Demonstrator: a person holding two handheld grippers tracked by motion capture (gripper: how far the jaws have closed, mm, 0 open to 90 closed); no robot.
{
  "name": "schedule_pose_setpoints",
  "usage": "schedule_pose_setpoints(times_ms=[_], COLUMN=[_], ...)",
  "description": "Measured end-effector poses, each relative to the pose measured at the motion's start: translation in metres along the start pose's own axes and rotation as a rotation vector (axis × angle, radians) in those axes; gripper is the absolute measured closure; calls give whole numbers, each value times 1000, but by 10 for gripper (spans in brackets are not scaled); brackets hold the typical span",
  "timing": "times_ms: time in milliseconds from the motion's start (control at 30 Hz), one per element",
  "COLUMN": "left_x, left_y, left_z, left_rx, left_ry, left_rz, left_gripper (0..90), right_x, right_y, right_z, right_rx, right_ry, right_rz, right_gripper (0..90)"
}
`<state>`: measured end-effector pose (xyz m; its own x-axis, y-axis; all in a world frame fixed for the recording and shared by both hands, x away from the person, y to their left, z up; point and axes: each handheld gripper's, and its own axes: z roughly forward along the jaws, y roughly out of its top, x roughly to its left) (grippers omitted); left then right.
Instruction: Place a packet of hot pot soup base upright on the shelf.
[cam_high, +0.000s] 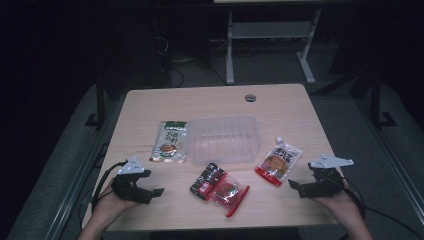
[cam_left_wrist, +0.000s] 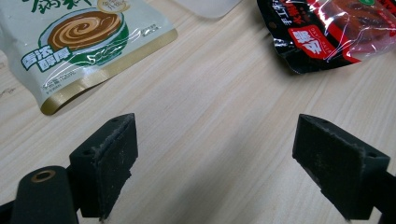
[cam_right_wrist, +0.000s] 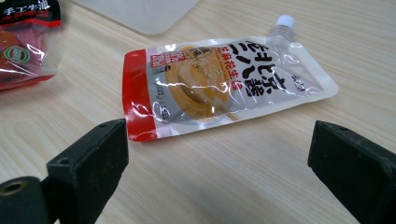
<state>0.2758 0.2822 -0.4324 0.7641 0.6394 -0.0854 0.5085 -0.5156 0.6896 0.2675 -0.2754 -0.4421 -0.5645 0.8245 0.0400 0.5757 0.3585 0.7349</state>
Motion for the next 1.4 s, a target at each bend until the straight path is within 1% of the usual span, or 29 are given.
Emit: schedule_pose_setpoints(times_ms=[200,233,300,367,400,433,500,533,567,600,633,733,767,800,833,867,900,933,967,1000,1033,1067,1133,1167,1200,1233,1300,1333,1400], left_x=[-2,-3,-4,-6,-7,-8,-10,-11,-11,-13,-14,-15,-17,-17,-18,-19,-21,-21,-23,-25,-25,-26,-29,-29,-31,-32,-34,-37,-38], left_y=[1,2,2,4,5,5,6,7,7,8,8,9,11,11,12,13,15,15,16,19,19,20,23,23,24,25,26,28,28], left_z=[0,0,-1,-1,-1,-2,-1,-2,-2,-1,-1,-2,-3,-3,-3,-3,-3,-3,-3,-2,-2,-2,-2,-1,0,1,2,5,6], left_rx=[8,2,8,-1,-7,-5,-10,-8,-8,-13,-9,-3,-11,-11,-9,-16,-18,-18,-18,-8,-8,-6,-2,0,4,8,14,19,23], left_ry=[-5,-6,-8,-15,-18,-18,-20,-25,-25,-29,-31,-33,-42,-42,-45,-50,-59,-59,-60,-70,-70,-76,-92,-99,-105,-107,-108,-116,-117], left_rz=[-18,-26,-27,-30,-32,-27,-35,-25,-25,-39,-38,-27,-31,-31,-30,-39,-33,-33,-31,-32,-32,-35,-35,-30,-25,-26,-23,-19,-13], left_gripper=[142,143,152,169,175,197,218,221,230,233,235,299,338,382,382,419,517,551,593,650,712,754,848,883,896,897,897,897,898], right_x=[2,2,3,5,5,6,7,8,8,10,12,15,17,17,17,19,22,24,26,29,31,34,38,39,41,43,45,49,51], right_y=[2,2,3,5,6,7,9,10,10,12,13,17,19,20,20,22,25,26,28,29,31,33,36,37,39,40,41,44,45], right_z=[0,0,0,1,1,1,1,2,2,4,5,7,7,7,7,8,10,11,12,13,14,14,16,17,19,21,22,25,27], right_rx=[8,7,12,15,18,17,19,20,20,32,37,41,43,40,40,46,60,66,70,75,81,92,100,101,111,120,123,133,136], right_ry=[15,16,19,31,35,44,52,59,59,70,76,91,100,105,105,119,141,152,164,177,183,192,204,211,223,228,232,254,266], right_rz=[-1,-14,-8,-17,-13,-17,-16,-17,-17,-23,-23,-40,-38,-47,-47,-46,-57,-62,-77,-80,-92,-93,-117,-126,-131,-147,-156,-162,-174], right_gripper=[65,65,73,103,114,126,132,133,133,137,138,190,216,246,246,285,363,403,452,503,576,623,744,785,831,881,892,894,895])
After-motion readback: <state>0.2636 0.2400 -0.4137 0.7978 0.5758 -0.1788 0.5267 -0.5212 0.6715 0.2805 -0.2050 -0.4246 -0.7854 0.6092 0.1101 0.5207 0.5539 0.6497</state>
